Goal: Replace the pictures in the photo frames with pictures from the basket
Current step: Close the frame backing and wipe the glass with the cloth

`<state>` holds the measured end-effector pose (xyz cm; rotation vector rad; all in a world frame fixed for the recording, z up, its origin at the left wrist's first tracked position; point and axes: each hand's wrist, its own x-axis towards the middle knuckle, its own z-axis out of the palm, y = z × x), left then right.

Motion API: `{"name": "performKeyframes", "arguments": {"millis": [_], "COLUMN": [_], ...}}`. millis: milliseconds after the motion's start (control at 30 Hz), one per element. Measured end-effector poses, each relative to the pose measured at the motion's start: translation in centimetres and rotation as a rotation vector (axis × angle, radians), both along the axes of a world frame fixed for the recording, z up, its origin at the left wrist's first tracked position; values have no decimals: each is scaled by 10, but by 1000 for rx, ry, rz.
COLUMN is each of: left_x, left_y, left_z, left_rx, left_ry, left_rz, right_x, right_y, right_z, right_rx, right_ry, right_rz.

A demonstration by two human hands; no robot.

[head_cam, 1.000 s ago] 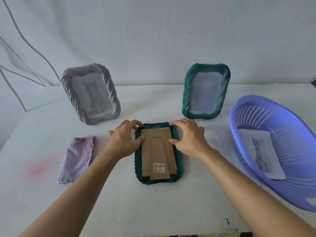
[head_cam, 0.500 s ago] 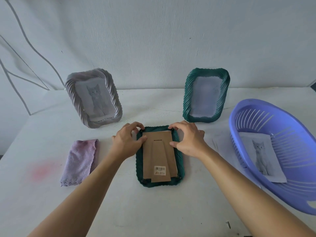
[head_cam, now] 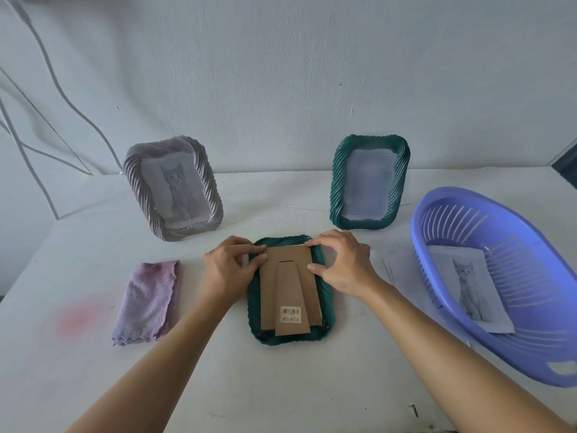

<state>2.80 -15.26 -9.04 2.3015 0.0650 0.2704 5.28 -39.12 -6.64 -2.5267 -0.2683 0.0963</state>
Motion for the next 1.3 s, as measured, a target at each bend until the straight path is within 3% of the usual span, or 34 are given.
{"name": "performKeyframes", "arguments": {"millis": [333, 467, 700, 967, 1100, 1300], "left_x": [-11, -11, -11, -21, -49, -98], "left_y": [-4, -6, -8, -1, 8, 19], "left_z": [-10, -5, 1, 8, 21, 21], "left_rx": [187, 227, 233, 219, 209, 457], "left_ry": [-49, -18, 39, 152, 87, -42], "left_rz": [19, 17, 9, -69, -177, -406], "right_x": [-15, -16, -12, -22, -37, -66], "right_y": [3, 5, 6, -1, -10, -30], "right_z": [-18, -15, -11, -26, -16, -7], "right_rx": [-30, -166, -187, 46, 185, 150], "right_ry": [-131, -80, -20, -183, -215, -282], "right_rz": [4, 53, 53, 79, 93, 272]}}
